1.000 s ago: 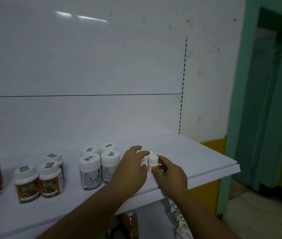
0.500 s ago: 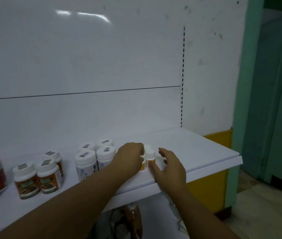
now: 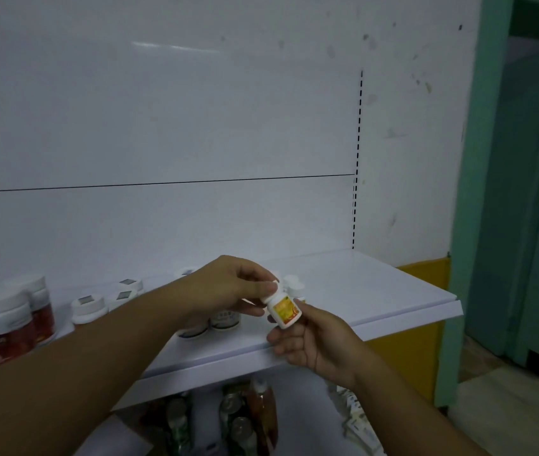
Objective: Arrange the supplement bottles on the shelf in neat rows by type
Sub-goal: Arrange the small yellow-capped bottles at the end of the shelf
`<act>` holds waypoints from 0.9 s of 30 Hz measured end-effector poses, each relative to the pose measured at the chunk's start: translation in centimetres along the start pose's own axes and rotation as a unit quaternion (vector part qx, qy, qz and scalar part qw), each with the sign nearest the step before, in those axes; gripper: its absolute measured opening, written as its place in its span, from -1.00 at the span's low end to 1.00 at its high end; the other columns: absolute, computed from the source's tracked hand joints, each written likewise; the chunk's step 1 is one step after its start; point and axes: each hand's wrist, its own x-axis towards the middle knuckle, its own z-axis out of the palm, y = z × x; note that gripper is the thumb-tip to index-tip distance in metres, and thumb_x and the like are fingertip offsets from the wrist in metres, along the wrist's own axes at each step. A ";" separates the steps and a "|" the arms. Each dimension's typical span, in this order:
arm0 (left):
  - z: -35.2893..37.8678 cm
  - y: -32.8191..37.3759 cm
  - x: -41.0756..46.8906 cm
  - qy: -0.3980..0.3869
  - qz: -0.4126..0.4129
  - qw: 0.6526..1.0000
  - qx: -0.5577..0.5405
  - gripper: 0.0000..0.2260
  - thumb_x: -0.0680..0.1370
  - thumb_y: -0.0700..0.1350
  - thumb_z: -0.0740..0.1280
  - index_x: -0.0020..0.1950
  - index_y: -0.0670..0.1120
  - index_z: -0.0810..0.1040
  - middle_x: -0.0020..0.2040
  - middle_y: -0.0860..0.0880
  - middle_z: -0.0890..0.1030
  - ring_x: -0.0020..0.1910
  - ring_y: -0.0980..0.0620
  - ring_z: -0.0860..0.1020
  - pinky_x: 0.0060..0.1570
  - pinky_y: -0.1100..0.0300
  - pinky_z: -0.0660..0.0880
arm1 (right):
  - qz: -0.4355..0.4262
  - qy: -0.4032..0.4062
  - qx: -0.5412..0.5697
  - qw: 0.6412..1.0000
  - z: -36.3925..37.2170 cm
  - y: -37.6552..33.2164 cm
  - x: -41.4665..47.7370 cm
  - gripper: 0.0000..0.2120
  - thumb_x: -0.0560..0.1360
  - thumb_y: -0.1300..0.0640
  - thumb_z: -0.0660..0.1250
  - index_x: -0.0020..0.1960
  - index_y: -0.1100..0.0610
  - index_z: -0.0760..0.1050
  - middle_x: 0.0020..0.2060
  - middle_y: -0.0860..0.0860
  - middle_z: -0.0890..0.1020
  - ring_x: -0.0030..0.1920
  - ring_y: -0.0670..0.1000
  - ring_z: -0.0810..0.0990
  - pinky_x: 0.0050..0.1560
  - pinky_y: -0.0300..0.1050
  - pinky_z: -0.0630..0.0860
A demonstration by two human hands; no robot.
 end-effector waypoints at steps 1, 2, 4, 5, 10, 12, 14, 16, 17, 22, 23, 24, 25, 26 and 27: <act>-0.1 0.0 -0.3 -0.007 -0.002 1.000 0.001 -0.86 0.49 -0.18 0.36 0.02 -0.12 0.63 -0.05 -0.08 0.68 -0.15 0.06 0.65 -0.15 0.24 0.60 | 0.007 -0.016 0.017 1.000 0.2 0.0 -0.2 -0.60 0.46 -0.03 0.20 0.06 0.29 0.51 -0.29 0.19 0.68 -0.39 0.03 0.66 -0.45 -0.23 0.55; -0.2 0.0 -0.6 -0.013 -0.005 1.000 0.000 -0.86 0.48 -0.17 0.36 0.01 -0.12 0.64 -0.05 -0.10 0.68 -0.14 0.05 0.64 -0.13 0.22 0.61 | 0.008 -0.023 0.028 0.999 0.5 0.0 -0.5 -0.59 0.41 -0.02 0.22 0.05 0.31 0.50 -0.30 0.19 0.68 -0.40 0.03 0.66 -0.46 -0.23 0.55; -0.4 -0.1 -1.2 -0.017 -0.006 1.000 -0.006 -0.86 0.47 -0.18 0.37 0.01 -0.12 0.64 -0.05 -0.13 0.67 -0.12 0.01 0.63 -0.11 0.20 0.61 | 0.005 -0.027 0.038 0.999 0.7 0.1 -0.8 -0.59 0.38 0.00 0.24 0.03 0.32 0.50 -0.32 0.20 0.68 -0.42 0.03 0.66 -0.47 -0.23 0.56; -0.5 -0.1 -1.4 -0.017 -0.005 1.000 -0.008 -0.86 0.47 -0.19 0.38 0.01 -0.12 0.63 -0.06 -0.12 0.67 -0.11 0.00 0.63 -0.10 0.19 0.61 | 0.002 -0.027 0.043 0.999 0.7 0.2 -0.9 -0.60 0.38 0.01 0.24 0.03 0.31 0.50 -0.32 0.20 0.67 -0.42 0.03 0.66 -0.47 -0.22 0.56; -0.5 -0.1 -2.2 -0.005 -0.012 1.000 -0.013 -0.83 0.48 -0.14 0.37 0.04 -0.13 0.64 -0.11 -0.07 0.68 -0.24 0.09 0.62 -0.22 0.26 0.60 | -0.035 -0.033 0.066 0.997 1.0 0.8 -1.2 -0.62 0.38 0.11 0.31 0.13 0.29 0.47 -0.22 0.22 0.68 -0.33 0.07 0.69 -0.38 -0.19 0.62; -0.3 -0.1 -2.4 0.013 -0.010 1.000 0.001 -0.84 0.48 -0.12 0.38 0.02 -0.12 0.65 -0.11 -0.07 0.68 -0.26 0.11 0.61 -0.22 0.26 0.60 | -0.044 -0.045 0.079 0.995 1.2 1.1 -1.2 -0.54 0.32 0.13 0.47 0.13 0.31 0.48 -0.16 0.23 0.68 -0.26 0.11 0.70 -0.33 -0.18 0.63; -0.2 -0.1 -2.5 0.019 -0.001 1.000 0.010 -0.85 0.46 -0.11 0.39 -0.01 -0.11 0.66 -0.11 -0.06 0.68 -0.26 0.11 0.60 -0.22 0.24 0.60 | -0.051 -0.056 0.090 0.993 1.2 1.3 -1.2 -0.32 0.12 0.12 0.65 0.14 0.32 0.49 -0.12 0.22 0.67 -0.23 0.13 0.70 -0.28 -0.16 0.65; -0.3 -0.2 -2.7 0.020 0.006 1.000 0.013 -0.87 0.45 -0.14 0.41 -0.02 -0.10 0.65 -0.14 -0.04 0.68 -0.28 0.14 0.60 -0.24 0.26 0.59 | -0.055 -0.051 0.096 0.993 1.4 1.4 -1.2 -0.20 0.00 0.13 0.69 0.15 0.32 0.47 -0.11 0.21 0.67 -0.23 0.11 0.69 -0.27 -0.14 0.64; -0.3 -0.2 -2.7 0.017 0.010 1.000 0.017 -0.86 0.44 -0.17 0.42 -0.01 -0.09 0.64 -0.14 -0.03 0.68 -0.28 0.16 0.61 -0.26 0.29 0.58 | -0.057 -0.046 0.107 0.992 1.5 1.6 -1.1 -0.18 -0.03 0.14 0.70 0.15 0.32 0.46 -0.12 0.21 0.67 -0.24 0.11 0.69 -0.29 -0.14 0.64; -1.2 -0.6 -3.3 -0.033 0.036 0.999 0.011 -0.73 0.41 -0.38 0.39 0.04 -0.11 0.62 0.03 -0.05 0.67 -0.02 0.06 0.65 -0.07 0.27 0.59 | -0.050 -0.021 0.160 0.986 2.1 2.0 -1.2 -0.21 0.01 0.09 0.69 0.16 0.29 0.49 -0.16 0.22 0.66 -0.36 0.08 0.66 -0.39 -0.15 0.62; -1.2 -0.7 -3.4 -0.036 0.037 0.999 0.007 -0.72 0.41 -0.38 0.39 0.05 -0.10 0.61 0.04 -0.05 0.67 0.00 0.05 0.64 -0.05 0.25 0.59 | -0.052 -0.013 0.165 0.985 2.1 2.1 -1.2 -0.25 0.06 0.09 0.67 0.16 0.28 0.49 -0.15 0.22 0.66 -0.36 0.07 0.67 -0.38 -0.15 0.62; -1.2 -0.8 -3.3 -0.031 0.033 0.999 0.001 -0.74 0.42 -0.34 0.40 0.06 -0.08 0.60 0.04 -0.03 0.66 0.00 0.04 0.64 -0.04 0.23 0.59 | -0.055 -0.006 0.166 0.985 2.1 2.2 -1.2 -0.27 0.08 0.09 0.66 0.16 0.28 0.49 -0.15 0.22 0.67 -0.34 0.08 0.67 -0.38 -0.15 0.62; -1.0 -1.0 -3.2 -0.019 0.023 1.000 -0.006 -0.77 0.44 -0.26 0.41 0.06 -0.07 0.59 0.03 -0.03 0.66 -0.02 0.03 0.65 -0.05 0.21 0.60 | -0.062 0.000 0.164 0.984 2.1 2.4 -1.1 -0.24 0.05 0.10 0.67 0.17 0.28 0.49 -0.14 0.23 0.67 -0.32 0.09 0.68 -0.37 -0.15 0.62; -0.9 -1.1 -3.1 -0.004 0.010 1.000 -0.010 -0.81 0.45 -0.18 0.41 0.05 -0.07 0.59 -0.01 -0.04 0.66 -0.07 0.03 0.65 -0.07 0.19 0.61 | -0.067 0.002 0.156 0.985 2.1 2.5 -1.2 -0.19 0.00 0.11 0.69 0.17 0.29 0.48 -0.13 0.23 0.66 -0.29 0.10 0.68 -0.36 -0.15 0.62; -0.7 -1.2 -3.0 0.009 -0.001 1.000 -0.004 -0.83 0.46 -0.12 0.41 0.03 -0.09 0.60 -0.06 -0.06 0.67 -0.13 0.04 0.65 -0.09 0.17 0.62 | -0.073 0.003 0.143 0.987 2.1 2.6 -1.2 -0.17 -0.02 0.12 0.69 0.17 0.29 0.48 -0.12 0.22 0.66 -0.26 0.10 0.68 -0.33 -0.14 0.62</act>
